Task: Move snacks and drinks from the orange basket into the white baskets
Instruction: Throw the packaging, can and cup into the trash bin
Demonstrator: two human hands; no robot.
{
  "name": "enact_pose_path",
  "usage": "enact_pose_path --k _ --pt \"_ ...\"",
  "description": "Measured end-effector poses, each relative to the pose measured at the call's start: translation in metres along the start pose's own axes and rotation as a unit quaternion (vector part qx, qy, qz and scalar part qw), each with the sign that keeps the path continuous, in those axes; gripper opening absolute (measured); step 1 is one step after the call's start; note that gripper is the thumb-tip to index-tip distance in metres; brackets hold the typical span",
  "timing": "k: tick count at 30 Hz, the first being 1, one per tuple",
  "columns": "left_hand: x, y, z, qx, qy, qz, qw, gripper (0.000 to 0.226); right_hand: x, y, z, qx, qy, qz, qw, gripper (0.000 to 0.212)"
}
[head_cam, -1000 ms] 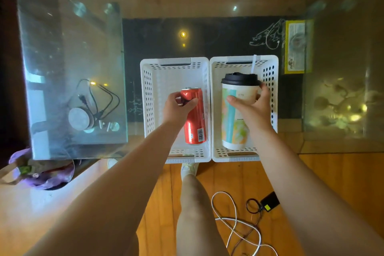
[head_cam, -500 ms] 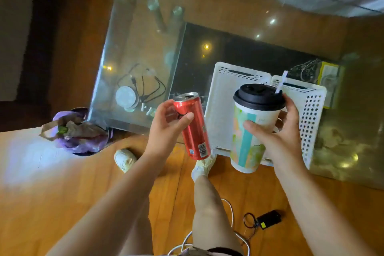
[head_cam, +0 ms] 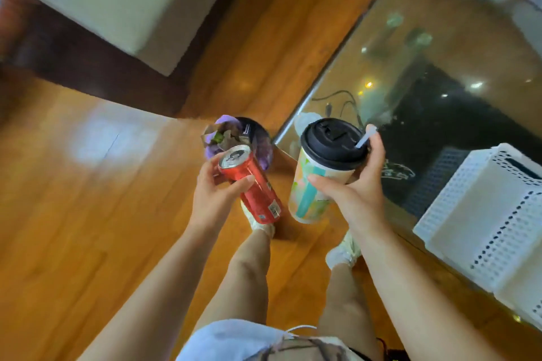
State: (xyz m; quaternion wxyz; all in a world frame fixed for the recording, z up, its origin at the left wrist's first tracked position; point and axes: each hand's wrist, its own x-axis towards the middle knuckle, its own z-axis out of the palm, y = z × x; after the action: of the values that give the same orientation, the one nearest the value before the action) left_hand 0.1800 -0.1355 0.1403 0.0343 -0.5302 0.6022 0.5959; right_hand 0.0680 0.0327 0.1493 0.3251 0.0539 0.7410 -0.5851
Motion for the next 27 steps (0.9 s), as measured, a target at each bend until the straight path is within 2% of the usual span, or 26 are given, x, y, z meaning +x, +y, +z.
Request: enact_pose_path --k 4,8,14,18,21,27 --pt "0.036 -0.024 -0.057 -0.024 0.053 -0.025 0.998 0.057 0.029 0.004 0.062 -0.019 -0.032 -0.004 0.999 0.108" --pt "0.078 -0.053 -0.075 -0.028 0.087 -0.032 0.995 0.058 0.064 0.027 0.109 -0.053 -0.050 -0.014 0.997 0.101" --pt "0.139 -0.097 -0.052 -0.003 0.110 -0.027 0.994 0.068 0.108 0.088 0.161 -0.138 -0.099 -0.054 0.984 0.100" --pt "0.169 -0.131 -0.030 0.011 0.103 -0.027 0.994 0.079 0.123 0.127 0.176 -0.183 -0.073 -0.052 0.979 0.098" --pt "0.186 -0.149 -0.019 0.039 0.110 -0.043 0.992 0.072 0.132 0.148 0.177 -0.196 -0.061 -0.050 0.977 0.098" --pt "0.206 -0.163 -0.006 0.070 0.079 -0.057 0.993 0.073 0.149 0.174 0.171 -0.253 -0.124 -0.056 0.958 0.095"
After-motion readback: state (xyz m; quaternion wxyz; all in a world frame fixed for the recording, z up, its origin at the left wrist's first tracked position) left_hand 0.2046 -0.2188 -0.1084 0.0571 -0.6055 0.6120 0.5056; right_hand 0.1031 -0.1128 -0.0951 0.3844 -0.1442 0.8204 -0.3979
